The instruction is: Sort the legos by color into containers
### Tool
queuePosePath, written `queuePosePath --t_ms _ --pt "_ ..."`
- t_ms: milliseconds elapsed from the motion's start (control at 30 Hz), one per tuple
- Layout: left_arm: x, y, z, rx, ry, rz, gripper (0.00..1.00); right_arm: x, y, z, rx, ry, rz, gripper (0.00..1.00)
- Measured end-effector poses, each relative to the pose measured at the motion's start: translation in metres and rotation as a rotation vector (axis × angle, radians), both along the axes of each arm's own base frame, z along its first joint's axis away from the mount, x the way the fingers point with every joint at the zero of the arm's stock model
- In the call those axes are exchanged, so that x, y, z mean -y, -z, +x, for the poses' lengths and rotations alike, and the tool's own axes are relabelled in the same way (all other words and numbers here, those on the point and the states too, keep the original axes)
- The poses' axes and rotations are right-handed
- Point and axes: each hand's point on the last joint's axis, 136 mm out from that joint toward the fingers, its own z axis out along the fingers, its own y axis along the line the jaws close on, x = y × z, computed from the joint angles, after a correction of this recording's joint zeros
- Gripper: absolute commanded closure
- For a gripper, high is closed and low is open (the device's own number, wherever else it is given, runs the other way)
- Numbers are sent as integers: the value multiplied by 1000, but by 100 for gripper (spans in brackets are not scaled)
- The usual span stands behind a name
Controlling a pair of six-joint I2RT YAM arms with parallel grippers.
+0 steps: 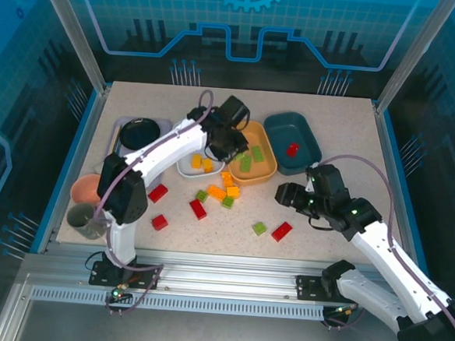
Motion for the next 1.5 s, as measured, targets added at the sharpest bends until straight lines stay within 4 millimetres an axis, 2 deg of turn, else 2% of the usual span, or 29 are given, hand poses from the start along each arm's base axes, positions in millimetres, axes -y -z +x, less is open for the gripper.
queuePosePath --t_ms 133,267,400,500,600,667,733,900,933,1033,1133,1200,1300,1367,1500 --pt "-7 33 46 -5 10 40 75 -14 -19 35 123 21 53 27" --pt "-3 65 79 -9 35 60 73 -25 -20 64 146 40 62 26" --pt "8 85 95 -7 61 55 70 -27 -9 79 91 80 44 23" --pt "12 97 98 -19 71 50 69 -14 -3 81 -1 163 23 21" --pt "10 109 97 -43 75 55 64 1 8 74 -108 252 15 18" --pt "8 117 97 -57 84 58 51 7 21 61 -194 298 9 15" --pt "6 122 97 -66 95 60 42 11 33 49 -253 330 8 14" --pt "9 122 97 -67 118 45 32 24 67 9 -431 420 -29 14" --pt "10 121 98 -61 120 39 27 27 73 2 -466 441 -39 14" --pt "15 110 100 -38 132 15 24 33 88 -17 -551 489 -65 16" --pt "21 84 103 15 142 -16 24 36 103 -31 -631 527 -88 20" --pt "27 54 104 73 154 -45 23 35 114 -38 -685 543 -104 24" --pt "34 -4 102 186 184 -92 23 33 128 -48 -749 565 -126 29" --pt "36 -50 94 273 205 -124 23 32 133 -52 -778 572 -135 32" --pt "29 -119 69 400 234 -165 23 29 143 -53 -816 582 -143 37"
